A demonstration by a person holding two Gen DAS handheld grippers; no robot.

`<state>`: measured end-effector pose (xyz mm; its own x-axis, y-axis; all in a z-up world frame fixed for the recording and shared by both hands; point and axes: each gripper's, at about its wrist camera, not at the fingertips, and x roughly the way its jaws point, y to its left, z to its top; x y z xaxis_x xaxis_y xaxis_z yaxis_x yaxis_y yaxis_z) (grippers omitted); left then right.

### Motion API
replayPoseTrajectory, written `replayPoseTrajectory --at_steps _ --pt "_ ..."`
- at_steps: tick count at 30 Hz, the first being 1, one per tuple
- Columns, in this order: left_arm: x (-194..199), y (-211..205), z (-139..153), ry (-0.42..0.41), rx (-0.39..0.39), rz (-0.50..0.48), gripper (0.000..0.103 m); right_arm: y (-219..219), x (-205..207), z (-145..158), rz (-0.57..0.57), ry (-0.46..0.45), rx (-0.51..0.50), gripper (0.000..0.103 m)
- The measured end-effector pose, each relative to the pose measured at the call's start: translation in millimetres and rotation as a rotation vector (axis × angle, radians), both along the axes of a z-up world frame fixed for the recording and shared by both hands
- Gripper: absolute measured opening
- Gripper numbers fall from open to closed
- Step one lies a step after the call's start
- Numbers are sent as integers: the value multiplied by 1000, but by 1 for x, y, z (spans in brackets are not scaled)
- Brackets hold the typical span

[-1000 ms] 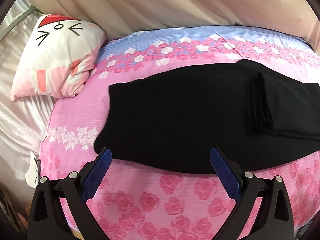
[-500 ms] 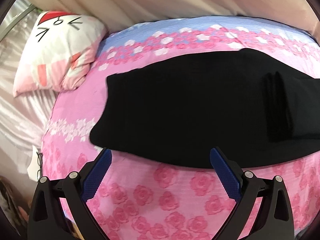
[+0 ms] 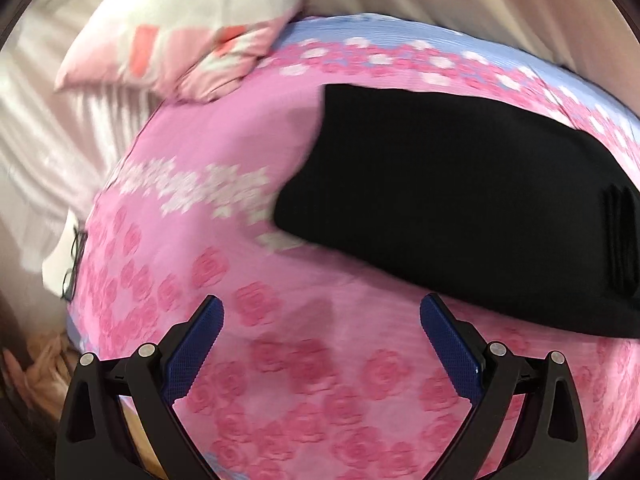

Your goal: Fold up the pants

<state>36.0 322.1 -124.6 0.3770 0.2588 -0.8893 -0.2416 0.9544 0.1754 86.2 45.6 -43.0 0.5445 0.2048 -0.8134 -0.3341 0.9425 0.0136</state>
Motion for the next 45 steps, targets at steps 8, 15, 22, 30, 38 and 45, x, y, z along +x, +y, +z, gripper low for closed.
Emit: replayPoseTrajectory --at_steps 8,15,22,30,38,45 --pt "-37 46 10 -43 29 72 98 246 -9 -62 548 -38 -192 55" --pt "-74 90 7 -30 2 195 98 306 10 -108 587 -30 -303 56" --pt "-82 115 4 -26 -11 257 98 325 34 -125 525 -4 -257 60" --pt "-67 116 11 -37 -2 231 98 317 40 -119 457 25 -239 31" --pt "-43 89 26 -60 16 151 98 227 85 -62 174 248 251 20" --pt "-8 29 44 -104 49 -6 98 89 93 7 -37 212 579 18"
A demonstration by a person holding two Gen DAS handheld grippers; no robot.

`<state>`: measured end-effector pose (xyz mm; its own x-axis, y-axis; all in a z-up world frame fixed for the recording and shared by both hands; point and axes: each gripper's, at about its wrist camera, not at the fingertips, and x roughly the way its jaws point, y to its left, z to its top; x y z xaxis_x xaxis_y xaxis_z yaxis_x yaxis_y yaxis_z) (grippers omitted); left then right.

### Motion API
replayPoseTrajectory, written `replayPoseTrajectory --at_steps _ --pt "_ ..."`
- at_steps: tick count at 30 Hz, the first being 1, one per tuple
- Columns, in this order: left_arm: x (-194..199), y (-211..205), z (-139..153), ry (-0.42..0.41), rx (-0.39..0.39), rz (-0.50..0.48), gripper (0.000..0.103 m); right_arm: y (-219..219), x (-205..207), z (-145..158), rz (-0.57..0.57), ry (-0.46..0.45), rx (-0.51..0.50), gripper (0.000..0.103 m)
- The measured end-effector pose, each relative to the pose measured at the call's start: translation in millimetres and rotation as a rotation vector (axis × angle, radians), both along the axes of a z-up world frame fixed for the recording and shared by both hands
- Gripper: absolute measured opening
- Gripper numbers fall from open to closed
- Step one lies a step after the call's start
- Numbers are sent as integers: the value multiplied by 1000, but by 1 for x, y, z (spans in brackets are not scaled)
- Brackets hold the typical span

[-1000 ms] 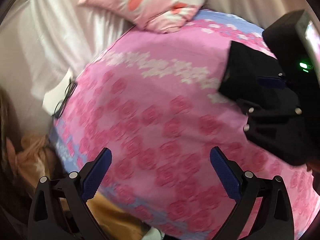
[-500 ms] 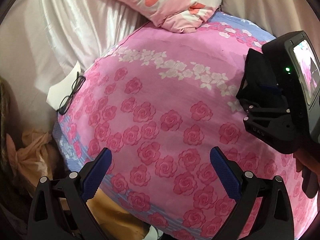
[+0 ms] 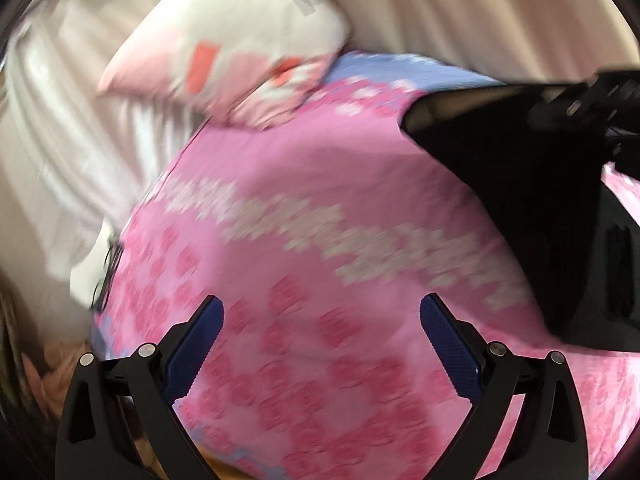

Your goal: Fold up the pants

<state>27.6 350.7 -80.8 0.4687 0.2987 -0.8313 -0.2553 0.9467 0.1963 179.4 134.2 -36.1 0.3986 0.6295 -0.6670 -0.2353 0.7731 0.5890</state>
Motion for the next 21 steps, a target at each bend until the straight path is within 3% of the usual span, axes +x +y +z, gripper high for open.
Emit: replayPoseTrajectory --at_steps 6,11,14,21 --pt "26 -83 12 -32 26 -167 98 -139 -19 37 -216 -43 94 18" --pt "32 -165 20 -41 43 -292 98 -249 -44 35 -380 -37 121 18" --pt "33 -206 23 -37 40 -348 98 -311 -67 17 -472 2 135 18" --pt "32 -279 21 3 34 -414 98 -407 -128 -71 -637 168 198 17"
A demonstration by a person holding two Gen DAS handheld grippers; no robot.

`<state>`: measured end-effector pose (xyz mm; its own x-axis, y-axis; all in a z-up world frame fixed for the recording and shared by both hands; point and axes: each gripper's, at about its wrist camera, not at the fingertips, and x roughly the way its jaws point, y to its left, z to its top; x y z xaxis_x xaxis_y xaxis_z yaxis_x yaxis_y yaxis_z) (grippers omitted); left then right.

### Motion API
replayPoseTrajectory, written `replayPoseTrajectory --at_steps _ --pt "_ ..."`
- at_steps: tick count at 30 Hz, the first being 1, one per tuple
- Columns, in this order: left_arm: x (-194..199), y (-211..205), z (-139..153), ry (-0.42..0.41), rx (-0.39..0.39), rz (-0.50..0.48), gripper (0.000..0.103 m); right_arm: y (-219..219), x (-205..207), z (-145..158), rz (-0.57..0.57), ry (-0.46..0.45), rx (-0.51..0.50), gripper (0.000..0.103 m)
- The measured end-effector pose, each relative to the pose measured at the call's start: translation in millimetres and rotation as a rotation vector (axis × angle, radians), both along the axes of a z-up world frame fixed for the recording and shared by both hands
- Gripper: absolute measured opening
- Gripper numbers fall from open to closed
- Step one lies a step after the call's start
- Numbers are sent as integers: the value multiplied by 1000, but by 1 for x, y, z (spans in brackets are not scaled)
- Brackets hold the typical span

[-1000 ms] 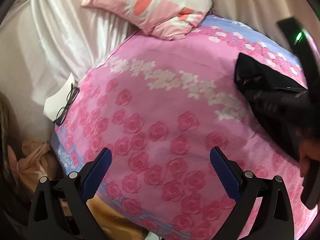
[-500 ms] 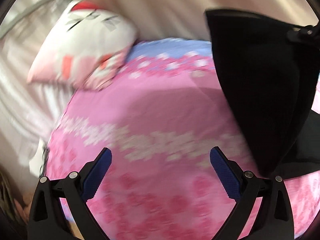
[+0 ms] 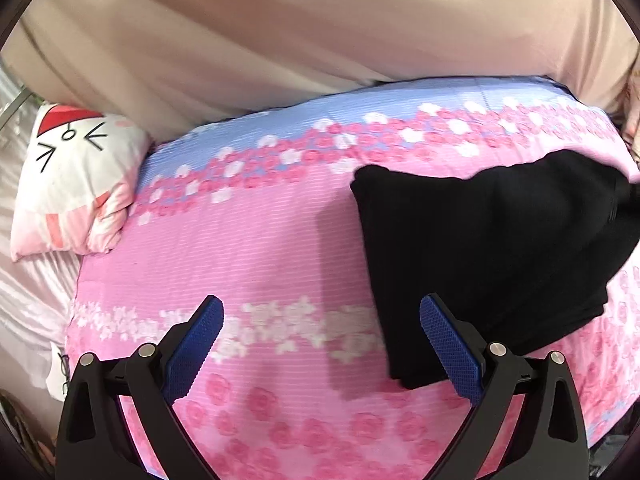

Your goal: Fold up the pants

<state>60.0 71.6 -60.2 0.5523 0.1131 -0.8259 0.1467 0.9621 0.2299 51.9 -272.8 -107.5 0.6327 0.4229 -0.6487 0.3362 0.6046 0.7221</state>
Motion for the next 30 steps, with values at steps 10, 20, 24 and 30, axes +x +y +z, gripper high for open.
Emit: replayPoseTrajectory --at_steps 10,20,24,30 --pt "-3 -27 -12 49 14 12 98 -22 -29 -70 56 59 106 26" --pt "7 -14 -39 104 12 64 98 -7 40 0 272 27 -233 60" --pt "5 -23 -53 140 56 37 98 17 44 1 371 49 -341 4" --pt "-3 -21 -62 148 55 10 98 -18 15 -44 359 188 -382 10"
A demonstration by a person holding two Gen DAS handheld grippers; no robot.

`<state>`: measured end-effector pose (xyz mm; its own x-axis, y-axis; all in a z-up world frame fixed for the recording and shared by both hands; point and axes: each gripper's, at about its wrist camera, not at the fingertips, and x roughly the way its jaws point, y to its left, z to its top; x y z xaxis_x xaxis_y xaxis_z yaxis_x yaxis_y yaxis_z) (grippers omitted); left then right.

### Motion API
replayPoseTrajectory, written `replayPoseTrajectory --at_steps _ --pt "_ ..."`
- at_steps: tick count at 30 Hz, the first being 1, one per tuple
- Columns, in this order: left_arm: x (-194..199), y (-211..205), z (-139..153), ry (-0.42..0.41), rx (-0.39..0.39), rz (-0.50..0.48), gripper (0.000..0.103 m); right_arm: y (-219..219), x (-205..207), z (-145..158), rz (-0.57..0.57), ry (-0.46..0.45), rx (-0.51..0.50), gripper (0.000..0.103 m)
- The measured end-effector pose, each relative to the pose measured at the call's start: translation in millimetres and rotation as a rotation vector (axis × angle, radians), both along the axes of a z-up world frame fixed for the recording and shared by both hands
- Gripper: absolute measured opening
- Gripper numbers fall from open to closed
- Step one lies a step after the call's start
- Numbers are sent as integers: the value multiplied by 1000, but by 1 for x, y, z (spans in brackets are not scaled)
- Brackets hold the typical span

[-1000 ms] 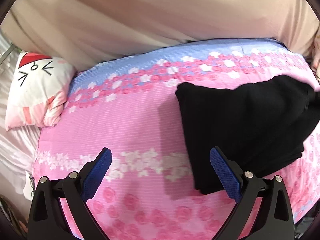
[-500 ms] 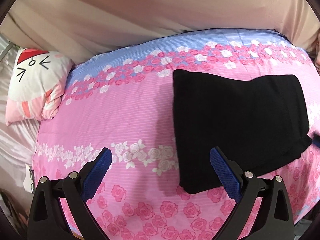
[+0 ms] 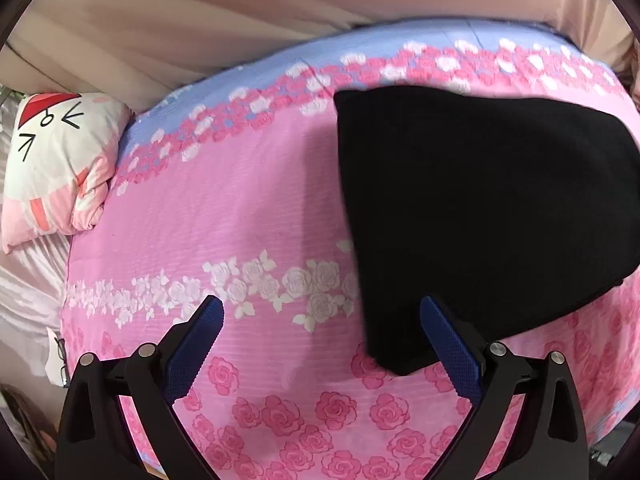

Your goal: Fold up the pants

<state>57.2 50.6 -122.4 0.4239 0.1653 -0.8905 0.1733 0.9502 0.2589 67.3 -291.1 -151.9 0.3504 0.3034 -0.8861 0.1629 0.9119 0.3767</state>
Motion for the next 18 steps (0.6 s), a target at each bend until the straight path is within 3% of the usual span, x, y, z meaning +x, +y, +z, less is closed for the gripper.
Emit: replayPoseTrajectory --at_steps 3,5,6,8,10,12,15,18 --pt "2 -5 -14 25 0 -9 98 -13 -5 30 -84 -48 14 25" --pt "0 -8 -17 7 31 -22 98 -23 -11 68 -200 -144 -48 27" --pt "0 -8 -17 5 36 -24 98 -23 -10 83 -196 -187 -31 27" --pt "0 -5 -17 6 16 -22 98 -2 12 110 -94 -233 23 27" --pt "1 -1 -16 13 -11 -15 98 50 56 118 105 -188 62 28" --pt "3 1 -16 19 -41 -16 98 106 107 111 263 -174 93 28" --pt "4 0 -22 33 -44 -31 98 169 169 83 403 -72 38 28" --pt "4 3 -28 45 -71 -32 98 210 201 50 490 32 -34 31"
